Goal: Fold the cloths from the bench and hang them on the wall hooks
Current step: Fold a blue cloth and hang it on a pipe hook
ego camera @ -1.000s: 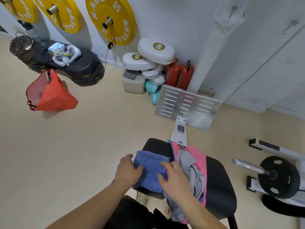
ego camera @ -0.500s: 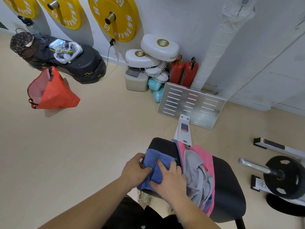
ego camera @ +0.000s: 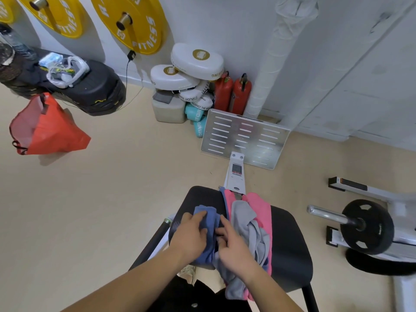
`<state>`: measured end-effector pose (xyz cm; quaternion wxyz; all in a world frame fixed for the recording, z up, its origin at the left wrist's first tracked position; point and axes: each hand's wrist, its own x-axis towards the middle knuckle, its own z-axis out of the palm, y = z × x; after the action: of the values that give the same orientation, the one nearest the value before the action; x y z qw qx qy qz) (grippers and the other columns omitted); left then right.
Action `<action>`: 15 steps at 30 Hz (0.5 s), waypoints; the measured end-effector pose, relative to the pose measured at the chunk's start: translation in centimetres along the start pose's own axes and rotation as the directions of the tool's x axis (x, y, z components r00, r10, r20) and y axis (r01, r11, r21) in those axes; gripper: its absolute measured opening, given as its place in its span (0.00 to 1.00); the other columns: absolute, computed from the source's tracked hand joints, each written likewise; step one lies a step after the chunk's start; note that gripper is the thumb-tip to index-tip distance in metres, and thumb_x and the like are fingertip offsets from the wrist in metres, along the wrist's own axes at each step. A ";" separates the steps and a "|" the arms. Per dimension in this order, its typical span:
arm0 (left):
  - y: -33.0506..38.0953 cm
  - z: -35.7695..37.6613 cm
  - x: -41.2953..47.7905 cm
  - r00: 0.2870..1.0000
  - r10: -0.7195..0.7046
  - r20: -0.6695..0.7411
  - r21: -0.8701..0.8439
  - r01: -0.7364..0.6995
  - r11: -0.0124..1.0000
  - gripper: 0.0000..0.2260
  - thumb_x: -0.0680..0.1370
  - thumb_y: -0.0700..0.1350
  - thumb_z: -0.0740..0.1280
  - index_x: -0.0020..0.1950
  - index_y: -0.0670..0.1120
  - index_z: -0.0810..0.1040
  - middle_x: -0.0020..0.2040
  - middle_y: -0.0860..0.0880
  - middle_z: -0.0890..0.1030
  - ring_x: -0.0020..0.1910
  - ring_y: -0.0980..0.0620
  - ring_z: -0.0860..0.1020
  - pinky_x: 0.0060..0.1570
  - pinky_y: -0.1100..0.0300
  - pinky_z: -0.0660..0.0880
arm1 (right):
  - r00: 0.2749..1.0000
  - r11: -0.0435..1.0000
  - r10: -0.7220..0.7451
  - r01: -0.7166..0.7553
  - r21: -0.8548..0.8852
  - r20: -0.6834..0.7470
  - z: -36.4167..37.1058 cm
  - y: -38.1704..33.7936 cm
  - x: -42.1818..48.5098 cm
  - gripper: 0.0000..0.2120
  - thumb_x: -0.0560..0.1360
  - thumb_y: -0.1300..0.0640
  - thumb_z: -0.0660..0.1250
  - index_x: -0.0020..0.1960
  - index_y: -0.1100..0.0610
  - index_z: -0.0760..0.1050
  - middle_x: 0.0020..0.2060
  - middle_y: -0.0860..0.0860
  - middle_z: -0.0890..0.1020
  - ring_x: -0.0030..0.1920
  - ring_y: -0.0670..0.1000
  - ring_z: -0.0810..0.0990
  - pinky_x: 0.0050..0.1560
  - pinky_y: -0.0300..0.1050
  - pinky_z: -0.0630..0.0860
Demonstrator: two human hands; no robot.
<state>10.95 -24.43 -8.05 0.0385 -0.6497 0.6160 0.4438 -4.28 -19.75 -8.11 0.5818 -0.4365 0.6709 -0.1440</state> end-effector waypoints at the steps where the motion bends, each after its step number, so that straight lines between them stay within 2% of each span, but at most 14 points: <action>1: -0.1 0.0 -0.1 0.999 -0.034 -0.033 -0.008 0.034 0.999 0.26 0.81 0.46 0.65 0.77 0.55 0.63 0.63 0.48 0.67 0.53 0.50 0.77 0.55 0.59 0.75 | 1.000 1.000 -0.008 0.008 -0.014 0.023 -0.2 0.0 -0.1 0.33 0.78 0.66 0.57 0.72 0.34 0.61 0.52 0.39 0.80 0.53 0.43 0.81 0.57 0.34 0.76; 4: -0.7 0.8 0.2 0.981 -0.142 -0.130 -0.006 0.142 0.990 0.35 0.73 0.54 0.73 0.76 0.54 0.62 0.66 0.49 0.69 0.64 0.46 0.75 0.62 0.51 0.77 | 0.993 0.999 0.008 -0.002 -0.052 0.122 -0.6 0.1 -0.4 0.33 0.78 0.66 0.57 0.78 0.43 0.56 0.50 0.45 0.80 0.52 0.44 0.80 0.55 0.31 0.74; 5: -0.7 1.2 0.3 0.975 -0.183 -0.126 -0.020 0.182 0.983 0.35 0.71 0.57 0.74 0.73 0.52 0.64 0.65 0.48 0.71 0.64 0.46 0.76 0.62 0.50 0.77 | 0.987 0.999 0.020 -0.012 -0.049 0.160 -0.7 0.1 -0.5 0.33 0.78 0.66 0.57 0.77 0.43 0.54 0.52 0.49 0.81 0.55 0.46 0.81 0.56 0.33 0.75; 7: -0.5 2.0 0.6 0.966 -0.242 -0.089 -0.077 0.236 0.969 0.28 0.70 0.59 0.73 0.65 0.51 0.68 0.60 0.48 0.76 0.59 0.46 0.79 0.58 0.48 0.79 | 0.977 0.995 0.044 -0.023 -0.099 0.211 -0.9 0.0 -0.3 0.36 0.78 0.64 0.57 0.80 0.44 0.49 0.56 0.56 0.81 0.56 0.51 0.81 0.56 0.41 0.76; 9: -0.2 2.3 1.1 0.970 -0.234 -0.064 -0.083 0.228 0.970 0.23 0.71 0.57 0.73 0.61 0.51 0.69 0.57 0.48 0.77 0.55 0.47 0.80 0.55 0.48 0.80 | 0.967 0.978 0.070 -0.018 -0.207 0.246 -1.1 -0.3 -0.1 0.37 0.78 0.62 0.57 0.83 0.49 0.45 0.52 0.56 0.79 0.48 0.51 0.79 0.49 0.43 0.75; 11: -0.2 2.0 1.4 0.980 -0.194 -0.045 -0.066 0.191 0.979 0.22 0.71 0.56 0.72 0.59 0.52 0.69 0.56 0.48 0.77 0.54 0.47 0.80 0.53 0.49 0.80 | 0.967 0.969 0.086 -0.025 -0.247 0.240 -1.4 -0.7 0.0 0.33 0.79 0.61 0.56 0.81 0.52 0.51 0.52 0.56 0.79 0.47 0.51 0.78 0.49 0.45 0.74; 13: -0.3 1.3 1.4 0.991 -0.136 -0.009 -0.074 0.135 0.988 0.20 0.71 0.56 0.72 0.56 0.53 0.68 0.53 0.49 0.78 0.50 0.48 0.80 0.51 0.49 0.80 | 0.982 0.973 0.087 -0.047 -0.225 0.170 -1.7 -1.1 -0.1 0.19 0.79 0.61 0.56 0.70 0.55 0.67 0.47 0.54 0.79 0.44 0.50 0.77 0.51 0.51 0.75; 15: -0.2 0.3 1.0 0.998 -0.057 0.013 -0.046 0.058 0.997 0.18 0.70 0.54 0.72 0.54 0.54 0.67 0.51 0.50 0.78 0.47 0.49 0.79 0.47 0.50 0.80 | 0.996 0.981 0.076 -0.064 -0.181 0.056 -2.0 -1.7 -0.2 0.09 0.79 0.62 0.59 0.57 0.53 0.71 0.40 0.50 0.77 0.39 0.46 0.74 0.51 0.54 0.77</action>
<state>10.82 -24.91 -8.97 0.0398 -0.6652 0.5864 0.4604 -5.37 -21.23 -6.23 0.5656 -0.4675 0.6776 -0.0489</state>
